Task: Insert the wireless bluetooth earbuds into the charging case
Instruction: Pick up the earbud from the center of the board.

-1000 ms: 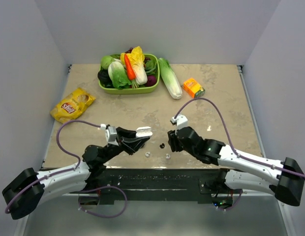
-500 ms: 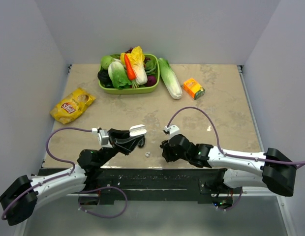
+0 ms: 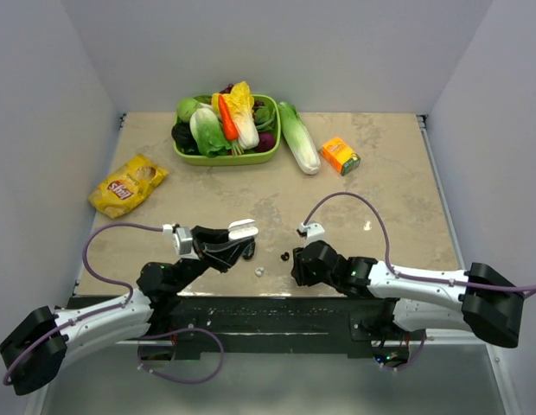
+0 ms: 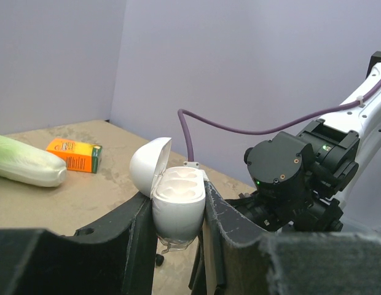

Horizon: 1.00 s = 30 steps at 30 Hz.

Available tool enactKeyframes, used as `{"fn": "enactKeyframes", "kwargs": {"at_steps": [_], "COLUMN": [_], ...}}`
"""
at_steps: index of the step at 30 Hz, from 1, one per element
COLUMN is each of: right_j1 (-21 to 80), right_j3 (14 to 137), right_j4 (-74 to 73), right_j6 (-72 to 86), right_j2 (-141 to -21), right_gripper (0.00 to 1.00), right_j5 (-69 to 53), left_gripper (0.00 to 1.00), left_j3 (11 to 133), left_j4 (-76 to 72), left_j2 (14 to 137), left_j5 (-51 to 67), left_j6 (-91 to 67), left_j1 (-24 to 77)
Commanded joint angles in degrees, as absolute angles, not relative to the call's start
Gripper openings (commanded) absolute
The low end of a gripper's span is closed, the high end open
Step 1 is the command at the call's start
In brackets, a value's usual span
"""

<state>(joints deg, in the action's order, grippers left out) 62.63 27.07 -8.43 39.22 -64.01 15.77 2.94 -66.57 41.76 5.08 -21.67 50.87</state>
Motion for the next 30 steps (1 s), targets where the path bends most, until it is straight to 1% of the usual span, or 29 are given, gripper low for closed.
{"fn": "enactKeyframes", "kwargs": {"at_steps": [1, 17, 25, 30], "right_j1": [62.75, 62.67, 62.67, 62.67], "right_j3": [25.66, 27.25, 28.3, 28.04], "right_j4": [-6.33, -7.56, -6.68, -5.98], "right_j6": [43.24, 44.82, 44.3, 44.21], "right_j2": [-64.25, -68.64, -71.36, -71.81], "right_gripper": [0.36, 0.36, 0.39, 0.36], "right_j5": [18.71, 20.3, 19.34, 18.81], "left_gripper": [0.0, 0.0, 0.0, 0.0], "left_j3": [-1.39, -2.2, -2.46, -2.9], "left_j4": [-71.28, -72.69, -73.39, -73.74], "left_j2": [41.66, 43.42, 44.3, 44.21], "left_j5": [4.04, 3.43, 3.69, 3.6], "left_j6": [-21.01, -22.06, -21.8, -21.8], "left_j1": [51.33, 51.59, 51.59, 51.59]}}
